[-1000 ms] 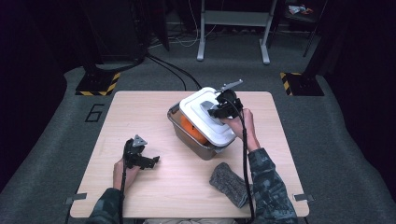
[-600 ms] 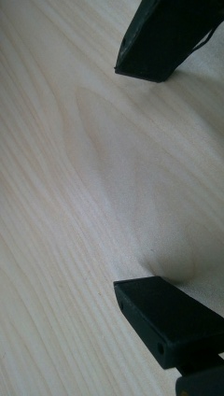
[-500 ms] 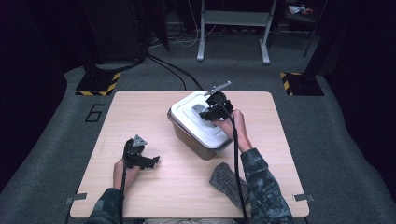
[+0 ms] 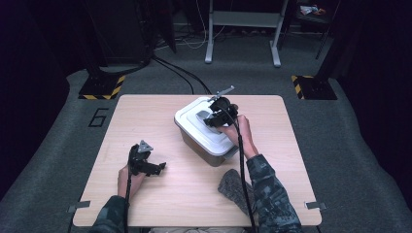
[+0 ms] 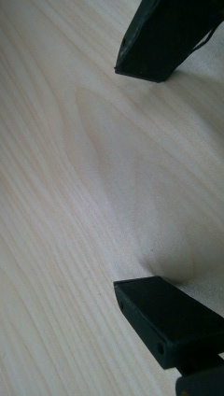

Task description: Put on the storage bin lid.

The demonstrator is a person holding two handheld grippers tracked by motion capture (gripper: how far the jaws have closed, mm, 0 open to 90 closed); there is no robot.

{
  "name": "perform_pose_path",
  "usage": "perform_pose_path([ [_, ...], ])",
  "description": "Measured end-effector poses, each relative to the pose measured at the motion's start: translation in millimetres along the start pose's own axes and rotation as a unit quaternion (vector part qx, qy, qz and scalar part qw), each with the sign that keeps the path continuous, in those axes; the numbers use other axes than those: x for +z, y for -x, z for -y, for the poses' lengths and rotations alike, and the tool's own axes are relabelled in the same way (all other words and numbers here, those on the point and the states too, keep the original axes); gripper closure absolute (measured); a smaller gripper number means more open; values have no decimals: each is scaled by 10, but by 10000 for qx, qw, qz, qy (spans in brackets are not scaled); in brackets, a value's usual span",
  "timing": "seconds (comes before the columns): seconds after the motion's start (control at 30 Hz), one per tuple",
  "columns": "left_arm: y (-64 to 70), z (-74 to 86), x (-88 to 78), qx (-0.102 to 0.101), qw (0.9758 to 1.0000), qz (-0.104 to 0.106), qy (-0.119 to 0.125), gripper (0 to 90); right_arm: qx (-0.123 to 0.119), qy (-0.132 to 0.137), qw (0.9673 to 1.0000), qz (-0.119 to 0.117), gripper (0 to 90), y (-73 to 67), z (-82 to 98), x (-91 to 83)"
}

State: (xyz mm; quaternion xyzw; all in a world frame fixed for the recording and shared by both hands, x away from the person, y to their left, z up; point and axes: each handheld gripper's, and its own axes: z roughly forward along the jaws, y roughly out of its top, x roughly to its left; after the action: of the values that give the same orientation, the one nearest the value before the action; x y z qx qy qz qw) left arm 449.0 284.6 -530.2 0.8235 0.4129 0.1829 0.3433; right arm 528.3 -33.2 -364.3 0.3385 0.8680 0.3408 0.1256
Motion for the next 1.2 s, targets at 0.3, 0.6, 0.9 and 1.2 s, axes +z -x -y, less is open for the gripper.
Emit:
perform_pose_path([
  [0.3,0,0,0,5,10000,-3,1,0,-26,-48,10000,-14,663,-23,9,87],
  [0.6,0,0,0,1,10000,-1,0,0,-35,52,10000,74,558,-32,7,47],
  [0.9,-1,0,0,10,10000,-7,3,0,13,175,9997,178,279,0,33,-117],
  [1.2,0,0,0,0,10000,0,1,0,46,437,9984,343,146,16,158,-397],
])
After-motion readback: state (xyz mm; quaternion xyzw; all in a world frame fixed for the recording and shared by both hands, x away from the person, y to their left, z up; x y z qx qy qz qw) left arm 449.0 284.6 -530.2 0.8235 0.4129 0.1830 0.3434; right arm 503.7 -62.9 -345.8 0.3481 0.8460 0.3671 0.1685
